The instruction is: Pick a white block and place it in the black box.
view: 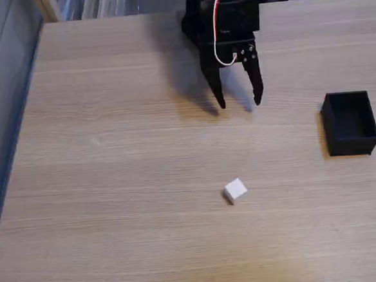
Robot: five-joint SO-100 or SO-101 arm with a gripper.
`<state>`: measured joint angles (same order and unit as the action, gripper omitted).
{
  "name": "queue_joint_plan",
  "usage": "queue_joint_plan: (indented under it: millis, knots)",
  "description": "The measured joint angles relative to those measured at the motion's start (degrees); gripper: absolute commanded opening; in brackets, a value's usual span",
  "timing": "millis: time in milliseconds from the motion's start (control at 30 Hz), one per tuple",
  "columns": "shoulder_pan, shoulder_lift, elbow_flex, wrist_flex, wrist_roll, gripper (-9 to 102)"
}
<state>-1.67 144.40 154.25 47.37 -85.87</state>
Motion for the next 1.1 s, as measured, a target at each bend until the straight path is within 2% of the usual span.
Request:
queue_joint_plan:
  millis: [500,1100]
  knots:
    - [2.7,-16.7,-6.4,-17.3,-1.6,29]
    - [4.9,-34.3,-18.1,-24.9,-1.9,29]
